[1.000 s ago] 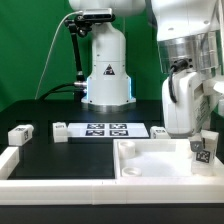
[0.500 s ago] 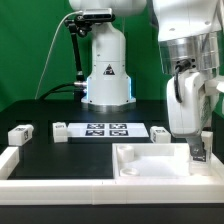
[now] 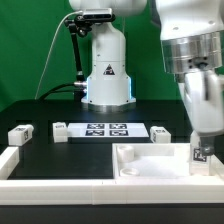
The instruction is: Assemble one leg
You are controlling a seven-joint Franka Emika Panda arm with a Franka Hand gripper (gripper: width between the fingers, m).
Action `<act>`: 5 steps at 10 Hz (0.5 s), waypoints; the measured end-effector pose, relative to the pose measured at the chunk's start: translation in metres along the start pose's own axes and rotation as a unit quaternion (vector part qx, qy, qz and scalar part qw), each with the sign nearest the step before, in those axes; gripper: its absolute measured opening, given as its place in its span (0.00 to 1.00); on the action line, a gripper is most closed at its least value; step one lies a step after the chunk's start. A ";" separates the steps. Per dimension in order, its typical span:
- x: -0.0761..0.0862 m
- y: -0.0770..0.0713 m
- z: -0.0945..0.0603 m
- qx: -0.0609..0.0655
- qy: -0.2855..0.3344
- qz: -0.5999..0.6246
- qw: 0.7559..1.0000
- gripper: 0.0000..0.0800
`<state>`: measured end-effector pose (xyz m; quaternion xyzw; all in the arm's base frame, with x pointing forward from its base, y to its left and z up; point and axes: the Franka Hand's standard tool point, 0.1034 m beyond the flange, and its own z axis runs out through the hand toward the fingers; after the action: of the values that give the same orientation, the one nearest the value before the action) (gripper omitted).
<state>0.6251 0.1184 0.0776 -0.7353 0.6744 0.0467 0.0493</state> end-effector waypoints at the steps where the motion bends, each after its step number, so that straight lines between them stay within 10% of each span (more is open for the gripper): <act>1: 0.001 -0.001 0.000 -0.003 0.004 -0.070 0.998 0.81; 5: 0.004 0.000 0.000 -0.020 0.023 -0.371 0.928 0.81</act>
Offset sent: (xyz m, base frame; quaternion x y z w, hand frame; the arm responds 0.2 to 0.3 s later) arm 0.0040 0.0069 0.0027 -0.0349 0.0180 -0.3616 0.9315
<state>0.6256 0.1145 0.0772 -0.9347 0.3531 0.0217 0.0335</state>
